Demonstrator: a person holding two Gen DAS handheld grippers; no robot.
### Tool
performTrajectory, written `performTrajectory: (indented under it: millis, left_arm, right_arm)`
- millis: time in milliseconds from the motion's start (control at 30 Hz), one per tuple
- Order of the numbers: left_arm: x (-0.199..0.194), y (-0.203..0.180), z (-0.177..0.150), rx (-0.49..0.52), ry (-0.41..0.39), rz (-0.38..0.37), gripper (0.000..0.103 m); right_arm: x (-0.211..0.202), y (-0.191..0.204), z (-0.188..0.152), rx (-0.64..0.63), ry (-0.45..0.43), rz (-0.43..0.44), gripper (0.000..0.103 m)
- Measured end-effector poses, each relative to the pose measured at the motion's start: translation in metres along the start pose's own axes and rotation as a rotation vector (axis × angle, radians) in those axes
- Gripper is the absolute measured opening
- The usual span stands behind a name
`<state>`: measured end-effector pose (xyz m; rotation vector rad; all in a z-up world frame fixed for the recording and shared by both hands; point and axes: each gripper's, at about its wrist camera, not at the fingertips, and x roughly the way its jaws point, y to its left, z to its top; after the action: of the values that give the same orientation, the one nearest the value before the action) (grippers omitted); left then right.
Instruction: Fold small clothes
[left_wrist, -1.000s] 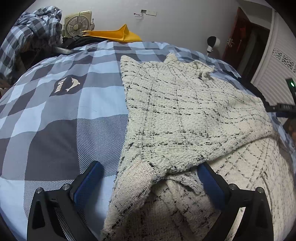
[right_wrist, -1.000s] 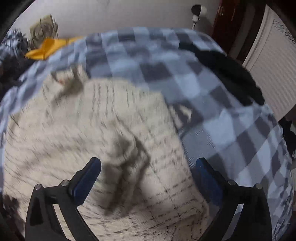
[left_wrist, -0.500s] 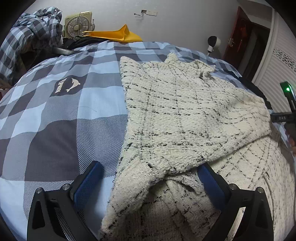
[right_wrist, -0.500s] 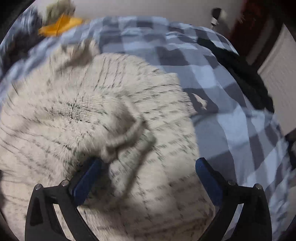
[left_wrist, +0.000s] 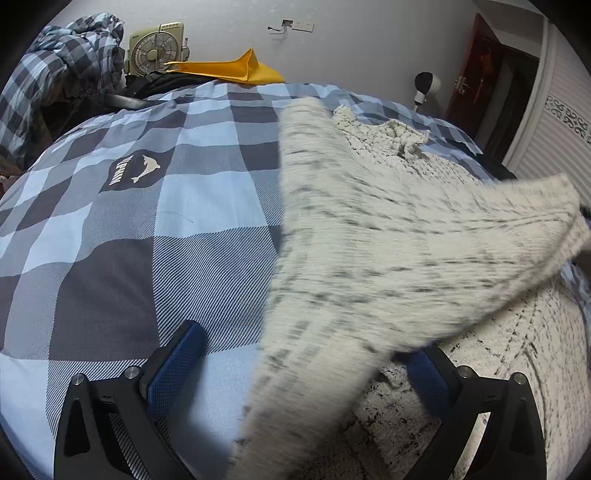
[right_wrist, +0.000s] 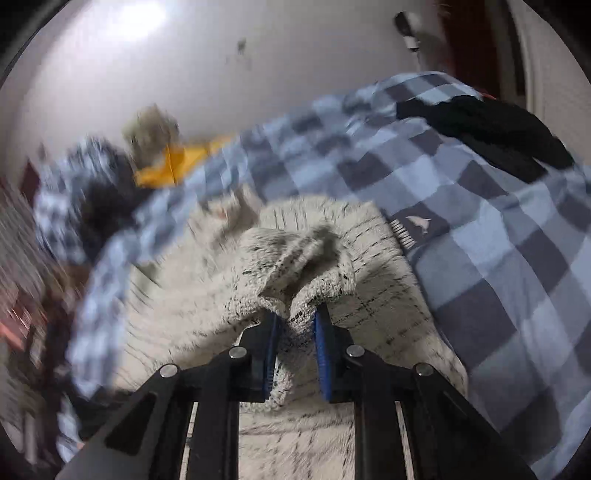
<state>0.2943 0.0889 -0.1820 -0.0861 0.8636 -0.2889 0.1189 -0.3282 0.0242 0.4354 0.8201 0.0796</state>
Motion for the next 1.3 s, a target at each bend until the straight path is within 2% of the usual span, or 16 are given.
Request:
performTrajectory:
  millis: [67, 100, 133, 167, 233, 300, 367, 567, 633, 700, 767, 867, 967, 1067, 1167, 1300]
  left_arm:
    - [0.0, 0.001, 0.0, -0.001, 0.0, -0.001, 0.103]
    - [0.0, 0.001, 0.0, -0.002, 0.001, -0.002, 0.103]
    - [0.0, 0.0, 0.0, -0.004, 0.001, -0.005, 0.103]
    - [0.0, 0.001, 0.0, -0.006, 0.0, -0.007, 0.103]
    - [0.0, 0.001, 0.0, -0.008, 0.0, -0.009, 0.103]
    - [0.0, 0.001, 0.0, -0.007, 0.001, -0.007, 0.103]
    - [0.0, 0.002, 0.0, -0.008, 0.001, -0.009, 0.103]
    - [0.0, 0.002, 0.0, -0.008, 0.001, -0.009, 0.103]
    - [0.0, 0.002, 0.0, -0.008, 0.001, -0.009, 0.103]
    - [0.0, 0.001, 0.0, -0.009, 0.001, -0.01, 0.103]
    - [0.0, 0.002, 0.0, -0.009, 0.001, -0.009, 0.103]
    - [0.001, 0.001, 0.0, -0.007, 0.0, -0.004, 0.103]
    - [0.001, 0.001, 0.0, -0.006, 0.0, 0.0, 0.103]
    - [0.002, 0.0, 0.0, -0.003, -0.002, 0.007, 0.103]
    - [0.002, 0.0, 0.0, -0.003, -0.003, 0.01, 0.103]
    - [0.002, 0.001, -0.001, -0.007, -0.004, 0.005, 0.103]
  right_arm:
    - [0.011, -0.022, -0.004, 0.084, 0.047, -0.04, 0.04]
    - [0.03, -0.04, -0.004, 0.151, 0.134, -0.071, 0.072]
    - [0.044, -0.055, -0.005, 0.215, 0.2, -0.094, 0.079]
    - [0.05, -0.078, -0.012, 0.331, 0.256, -0.11, 0.079]
    - [0.033, -0.113, -0.021, 0.495, 0.173, -0.111, 0.079]
    - [0.02, -0.116, -0.021, 0.467, 0.113, -0.188, 0.079]
    - [0.026, -0.106, -0.018, 0.358, 0.152, -0.268, 0.079]
    - [0.059, -0.072, 0.001, 0.219, 0.223, -0.226, 0.079]
    - [0.069, -0.05, 0.01, 0.148, 0.241, -0.226, 0.079]
    - [0.062, -0.028, 0.01, 0.09, 0.19, -0.228, 0.079]
    - [0.061, 0.003, 0.008, 0.02, 0.163, -0.195, 0.079]
    - [0.077, 0.047, 0.0, -0.05, 0.213, -0.135, 0.079]
    - [0.1, 0.109, -0.004, -0.121, 0.191, -0.09, 0.079]
    - [0.154, 0.175, -0.014, -0.165, 0.318, 0.047, 0.079]
    - [0.218, 0.223, -0.025, -0.142, 0.427, 0.093, 0.079]
    - [0.279, 0.269, -0.036, -0.131, 0.489, 0.092, 0.079]
